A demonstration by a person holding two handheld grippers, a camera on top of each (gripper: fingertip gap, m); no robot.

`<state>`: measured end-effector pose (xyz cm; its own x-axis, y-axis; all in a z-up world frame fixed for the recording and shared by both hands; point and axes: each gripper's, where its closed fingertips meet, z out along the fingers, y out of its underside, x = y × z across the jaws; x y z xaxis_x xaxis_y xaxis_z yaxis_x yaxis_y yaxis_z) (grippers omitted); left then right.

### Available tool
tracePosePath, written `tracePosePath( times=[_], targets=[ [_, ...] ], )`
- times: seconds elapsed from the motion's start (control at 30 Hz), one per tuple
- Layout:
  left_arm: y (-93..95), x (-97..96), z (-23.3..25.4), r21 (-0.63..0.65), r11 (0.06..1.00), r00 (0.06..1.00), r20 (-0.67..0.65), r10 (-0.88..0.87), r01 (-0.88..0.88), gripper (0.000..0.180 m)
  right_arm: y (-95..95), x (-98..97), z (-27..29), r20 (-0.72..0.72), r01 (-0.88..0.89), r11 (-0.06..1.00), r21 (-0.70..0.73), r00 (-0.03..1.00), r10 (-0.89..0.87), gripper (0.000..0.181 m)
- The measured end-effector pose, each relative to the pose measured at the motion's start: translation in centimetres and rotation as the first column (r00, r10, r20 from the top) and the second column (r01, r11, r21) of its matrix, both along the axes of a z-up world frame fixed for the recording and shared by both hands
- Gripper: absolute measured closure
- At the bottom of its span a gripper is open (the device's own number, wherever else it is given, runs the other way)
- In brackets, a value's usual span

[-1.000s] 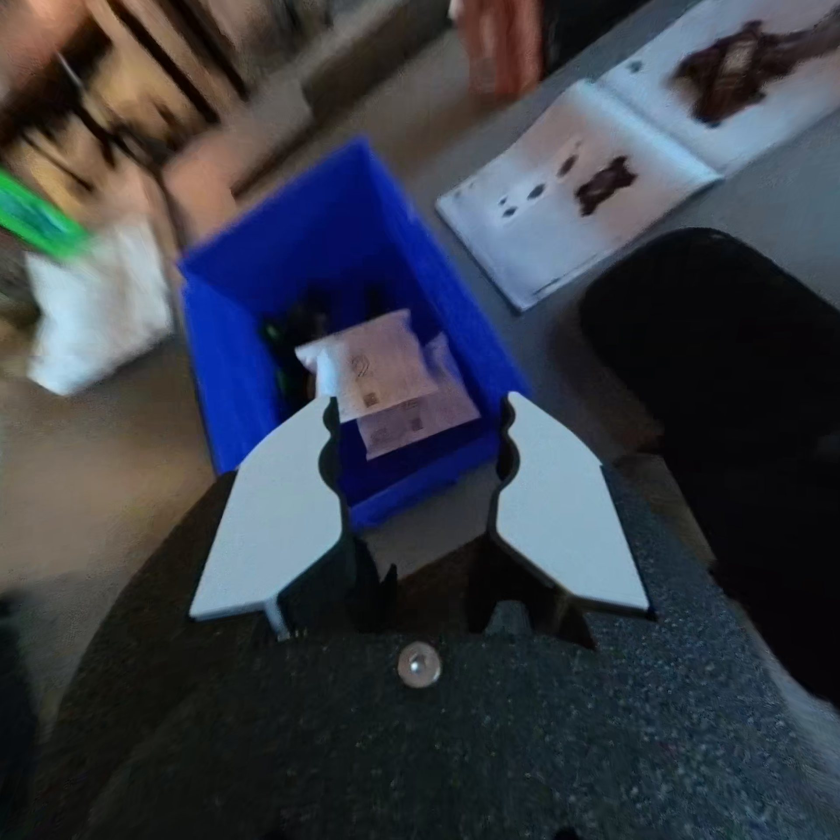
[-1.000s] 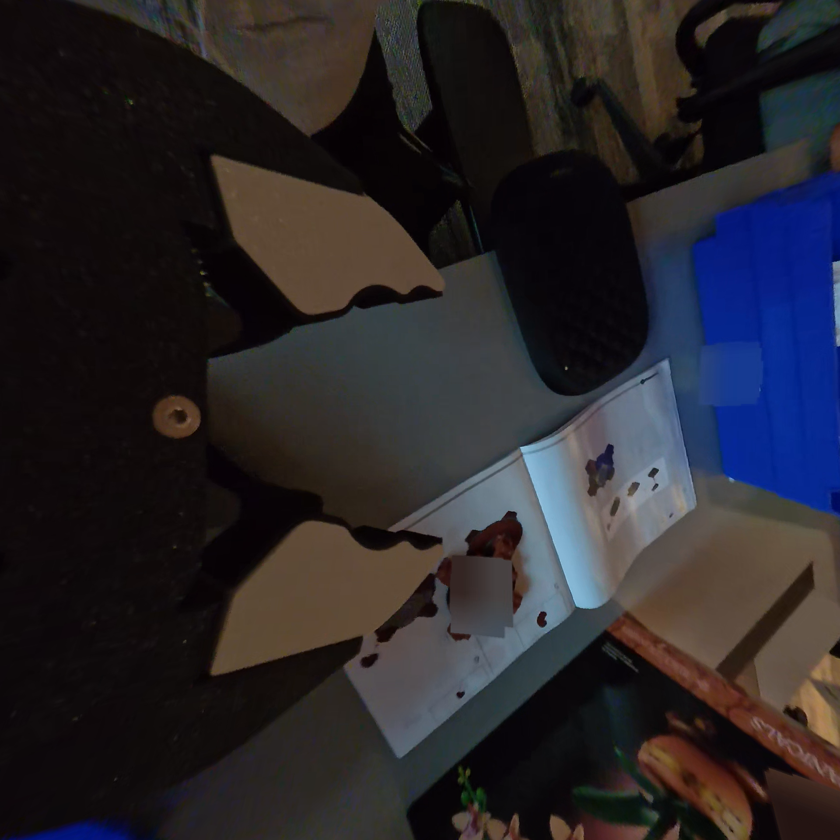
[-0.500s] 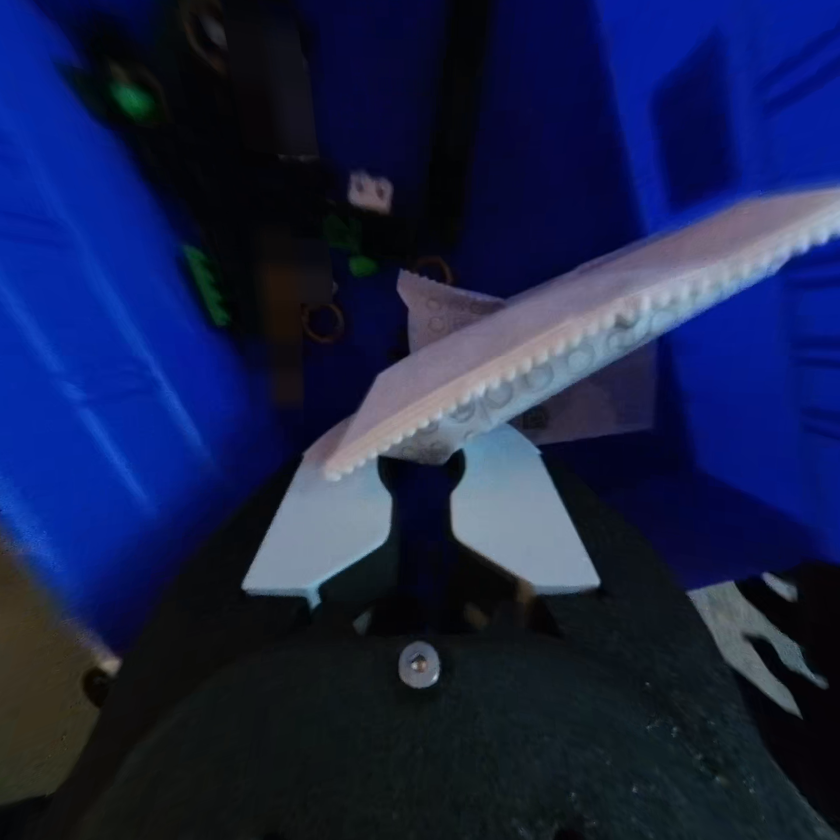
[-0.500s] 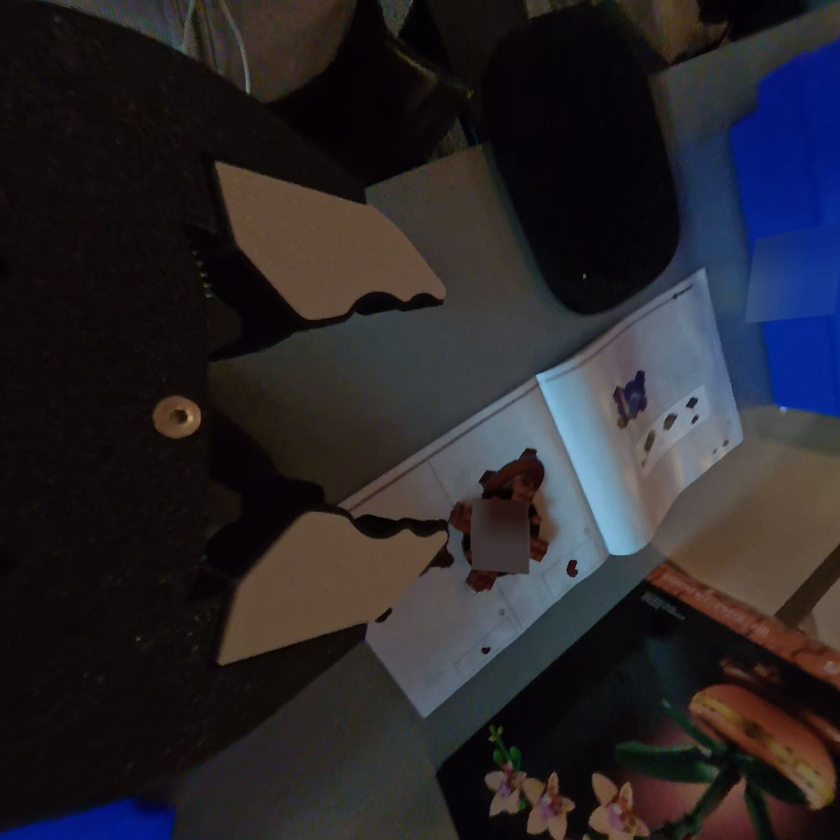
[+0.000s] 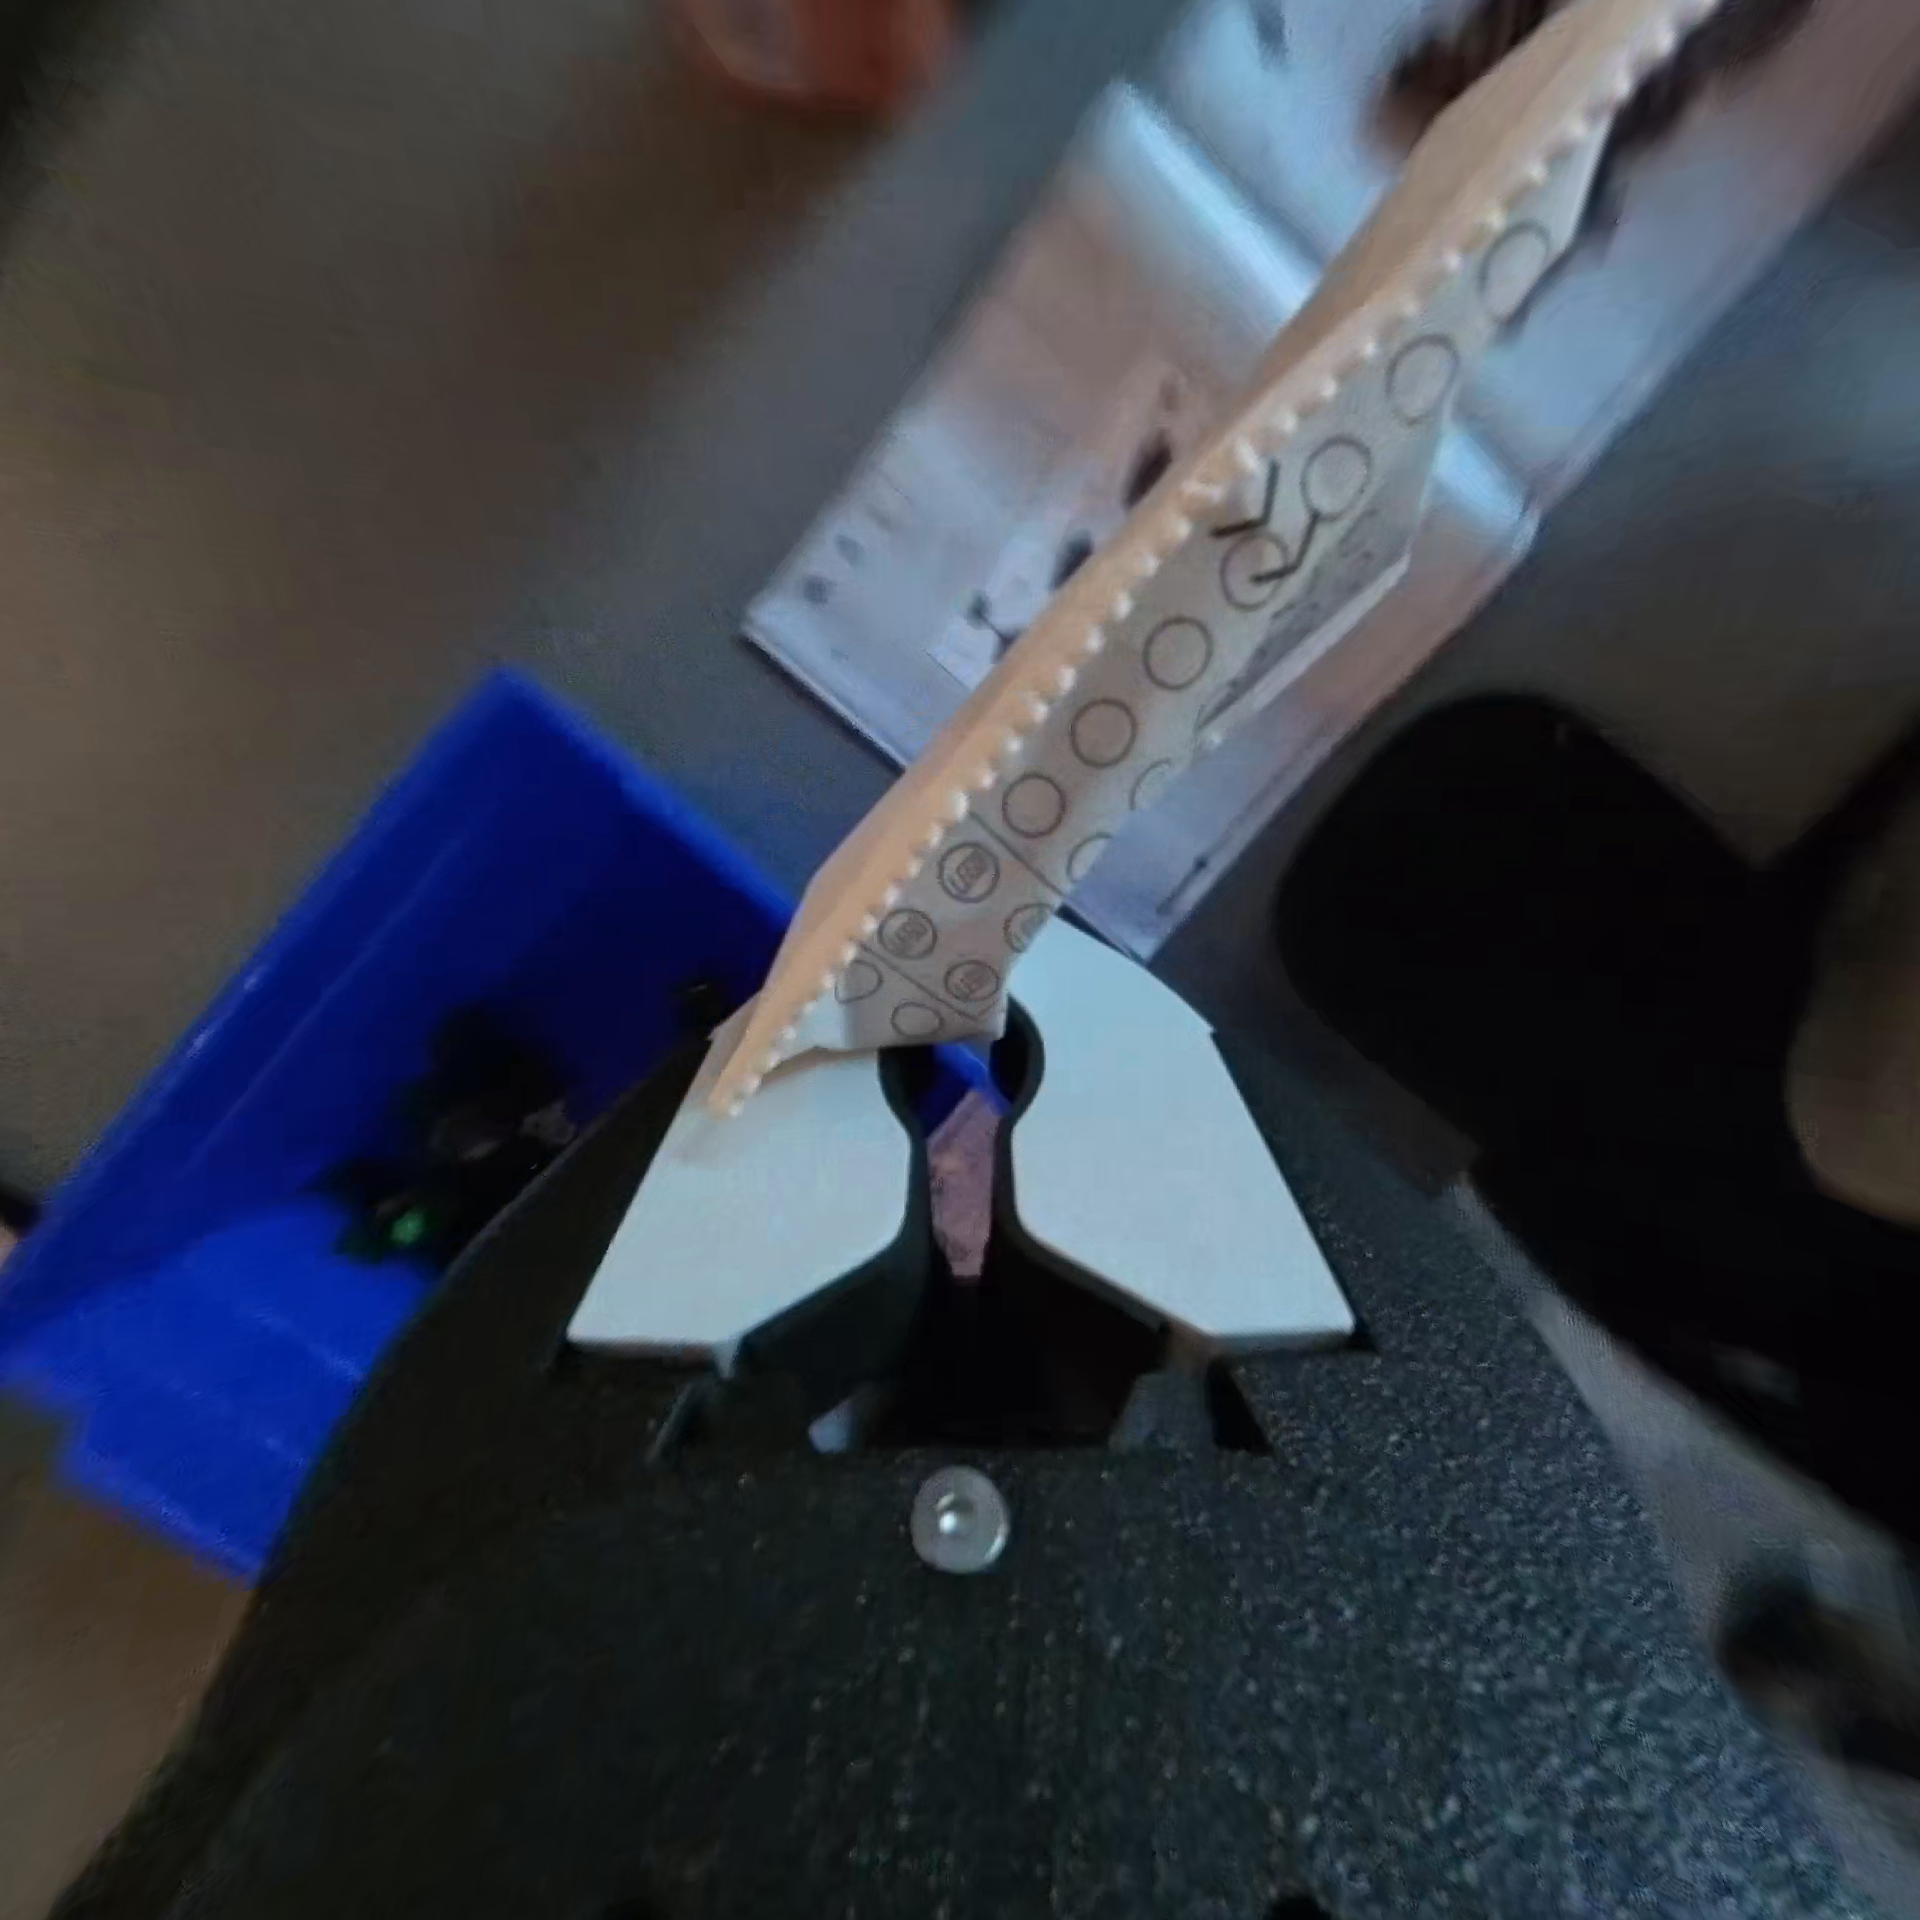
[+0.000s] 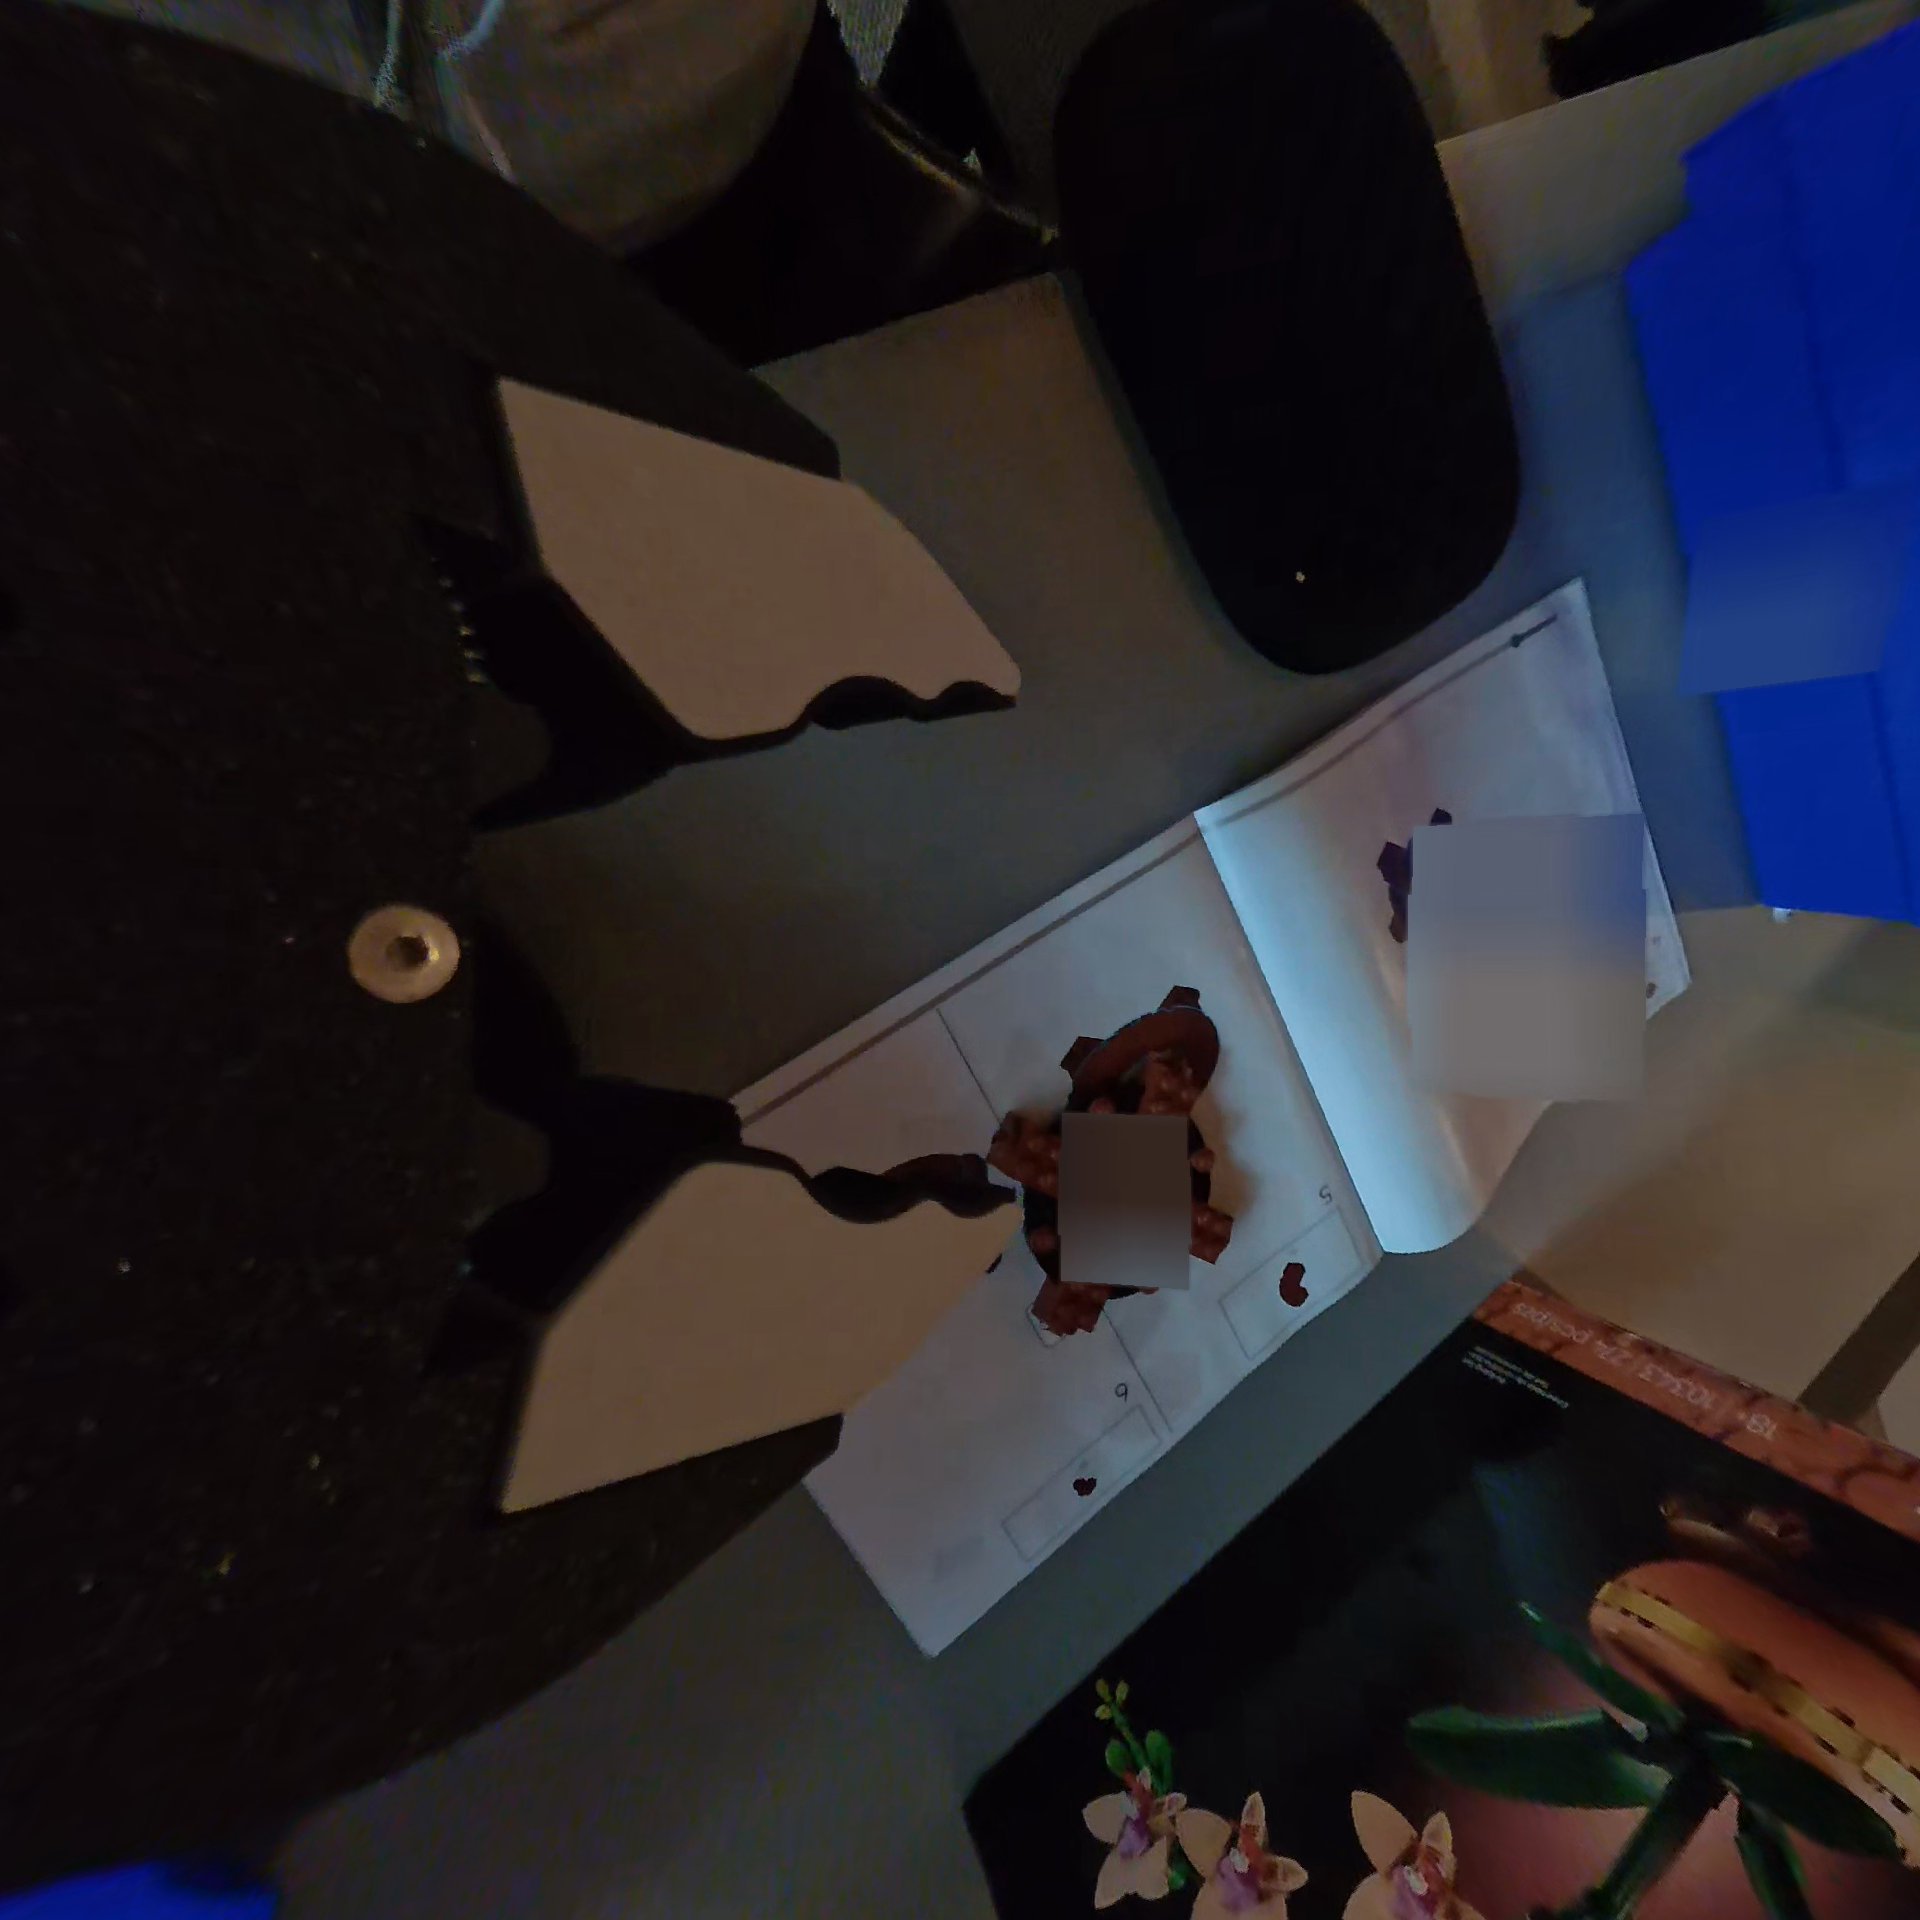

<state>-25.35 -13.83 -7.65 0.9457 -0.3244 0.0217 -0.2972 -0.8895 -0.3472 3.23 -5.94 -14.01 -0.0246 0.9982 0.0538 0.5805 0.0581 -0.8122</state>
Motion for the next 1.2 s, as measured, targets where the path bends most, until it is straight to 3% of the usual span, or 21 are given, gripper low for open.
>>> tracePosePath(
  times=[0.03, 0.27, 0.53, 0.6, 0.67, 0.73, 0.8, 0.87, 0.93, 0.97, 1.07, 1.13, 1.2],
  targets=[
    [0.5, 0.5, -0.9, -0.058, 0.998, 0.999, -0.021, -0.029, 0.028, 0.175, 0.0, 0.1, 0.0, 0.003, 0.001, 1.0, 0.0, 1.0, -0.001, 0.097],
    [0.4, 2.7, -5.1, -0.31, 0.947, 0.996, -0.003, -0.087, 0.082, 0.175, 1.5, 1.4, -0.5, 0.017, 0.047, 0.999, -0.002, 0.999, -0.047, 0.097],
    [-3.1, 5.6, -8.7, -0.554, 0.819, 0.989, 0.089, -0.118, 0.148, 0.174, 2.1, 1.1, -0.5, 0.017, 0.044, 0.999, 0.005, 0.999, -0.044, 0.098],
    [-4.2, 5.8, -8.3, -0.585, 0.797, 0.988, 0.109, -0.108, 0.152, 0.146, 2.2, 1.0, -0.6, 0.02, 0.041, 0.999, 0.009, 0.999, -0.041, 0.098],
    [-4.5, 5.6, -7.4, -0.552, 0.824, 0.991, 0.107, -0.083, 0.129, 0.115, 2.2, 1.1, -0.7, 0.021, 0.04, 0.999, 0.007, 0.999, -0.041, 0.098],
    [-4.5, 5.1, -5.7, -0.478, 0.874, 0.993, 0.111, -0.04, 0.089, 0.104, 2.2, 1.1, -0.9, 0.023, 0.04, 0.999, 0.002, 0.999, -0.04, 0.098],
    [-4.8, 3.6, -2.9, -0.353, 0.935, 0.998, 0.068, 0.011, 0.014, 0.102, 2.3, 1.3, -1.0, 0.026, 0.044, 0.999, 0.003, 0.999, -0.045, 0.098],
    [-5.0, 1.7, 0.3, -0.15, 0.985, 0.994, 0.055, 0.093, -0.084, 0.112, 2.3, 1.3, -0.9, 0.013, 0.042, 0.999, -0.005, 0.999, -0.042, 0.098],
    [-6.9, -2.2, 1.9, -0.041, 0.969, 0.97, -0.026, 0.243, -0.244, 0.123, 2.2, 1.2, -0.8, -0.003, 0.032, 0.999, -0.021, 0.999, -0.032, 0.098],
    [-8.7, -4.2, 1.6, -0.05, 0.945, 0.945, -0.077, 0.318, -0.322, 0.129, 2.1, 1.1, -0.7, -0.005, 0.03, 0.999, -0.026, 1.0, -0.03, 0.099],
    [-13.6, -6.5, -2.4, -0.224, 0.869, 0.897, -0.069, 0.437, -0.44, 0.145, 2.1, 0.7, -0.9, -0.002, 0.016, 1.0, -0.024, 1.0, -0.016, 0.099],
    [-15.6, -8.2, -5.6, -0.269, 0.832, 0.874, -0.115, 0.472, -0.485, 0.146, 2.0, 0.5, -0.7, -0.006, 0.009, 1.0, -0.008, 1.0, -0.009, 0.099],
    [-16.1, -8.5, -8.5, -0.278, 0.833, 0.875, -0.074, 0.478, -0.479, 0.142, 1.9, 0.3, -0.5, -0.012, 0.008, 1.0, 0.004, 1.0, -0.008, 0.099]
  ],
)
